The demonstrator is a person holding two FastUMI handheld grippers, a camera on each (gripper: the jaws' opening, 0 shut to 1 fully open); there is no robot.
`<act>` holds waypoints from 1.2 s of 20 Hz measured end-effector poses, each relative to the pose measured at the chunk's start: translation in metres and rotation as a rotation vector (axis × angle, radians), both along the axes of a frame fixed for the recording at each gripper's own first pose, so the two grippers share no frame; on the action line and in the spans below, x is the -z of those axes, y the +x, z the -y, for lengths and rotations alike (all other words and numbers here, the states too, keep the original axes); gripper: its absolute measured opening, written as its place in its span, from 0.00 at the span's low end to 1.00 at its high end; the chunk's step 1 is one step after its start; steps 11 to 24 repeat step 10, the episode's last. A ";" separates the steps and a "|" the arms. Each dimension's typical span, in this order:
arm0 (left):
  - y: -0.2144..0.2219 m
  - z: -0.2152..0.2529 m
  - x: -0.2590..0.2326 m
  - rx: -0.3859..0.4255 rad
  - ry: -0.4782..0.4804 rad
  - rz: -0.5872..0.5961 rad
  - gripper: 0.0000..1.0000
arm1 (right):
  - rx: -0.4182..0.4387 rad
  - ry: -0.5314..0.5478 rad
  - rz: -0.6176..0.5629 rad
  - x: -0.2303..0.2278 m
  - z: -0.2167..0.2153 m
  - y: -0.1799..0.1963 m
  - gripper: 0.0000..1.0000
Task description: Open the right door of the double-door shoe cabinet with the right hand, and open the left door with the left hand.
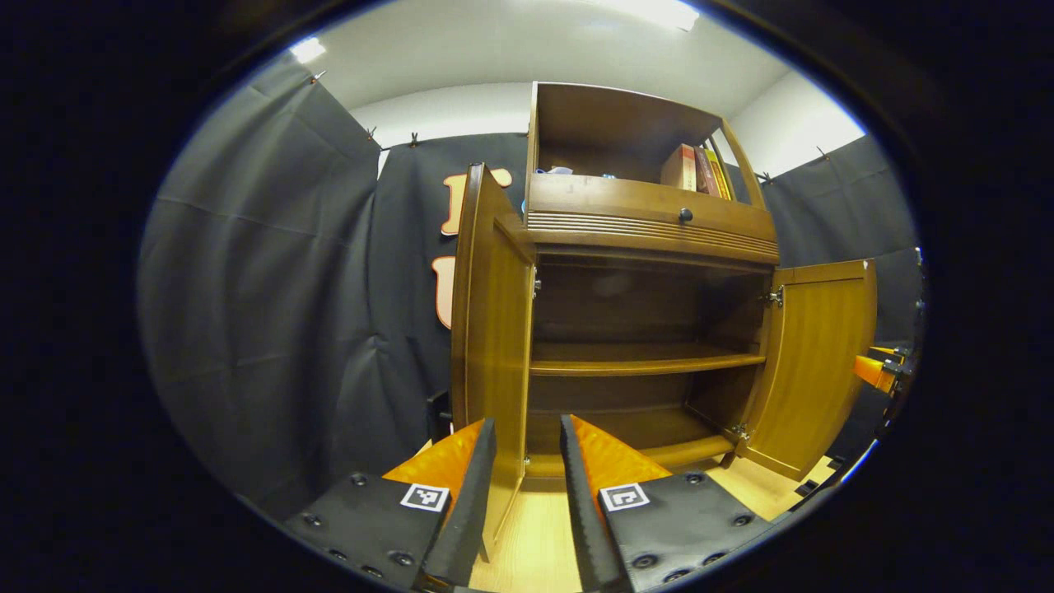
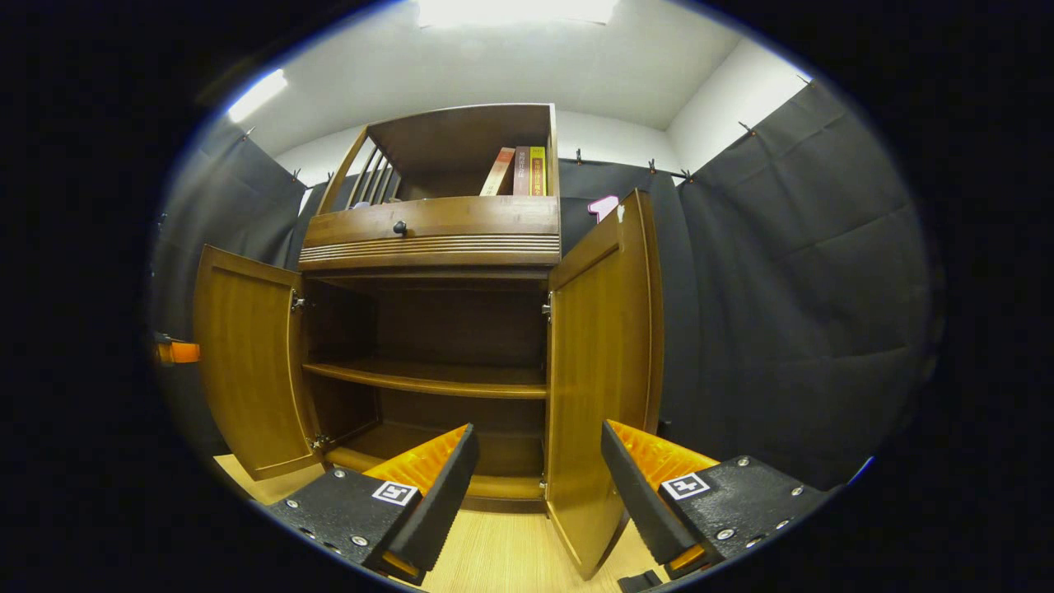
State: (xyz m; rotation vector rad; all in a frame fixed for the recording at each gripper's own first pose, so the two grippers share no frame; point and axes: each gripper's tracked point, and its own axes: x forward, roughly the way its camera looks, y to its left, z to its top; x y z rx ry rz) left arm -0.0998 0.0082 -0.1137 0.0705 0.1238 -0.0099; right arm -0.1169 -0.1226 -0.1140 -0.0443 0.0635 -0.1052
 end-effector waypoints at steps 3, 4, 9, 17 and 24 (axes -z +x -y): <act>0.007 0.005 -0.013 -0.014 0.011 0.032 0.63 | 0.002 0.006 0.000 -0.007 0.008 -0.003 0.92; 0.009 0.008 -0.017 -0.013 0.015 0.044 0.66 | 0.006 0.007 0.001 -0.009 0.010 -0.005 0.92; 0.015 0.010 -0.028 -0.027 0.035 0.075 0.91 | 0.018 0.000 0.014 -0.018 0.017 -0.007 1.00; 0.016 0.009 -0.028 -0.034 0.040 0.075 0.91 | 0.018 0.000 0.016 -0.020 0.017 -0.006 1.00; 0.016 0.009 -0.028 -0.034 0.040 0.075 0.91 | 0.018 0.000 0.016 -0.020 0.017 -0.006 1.00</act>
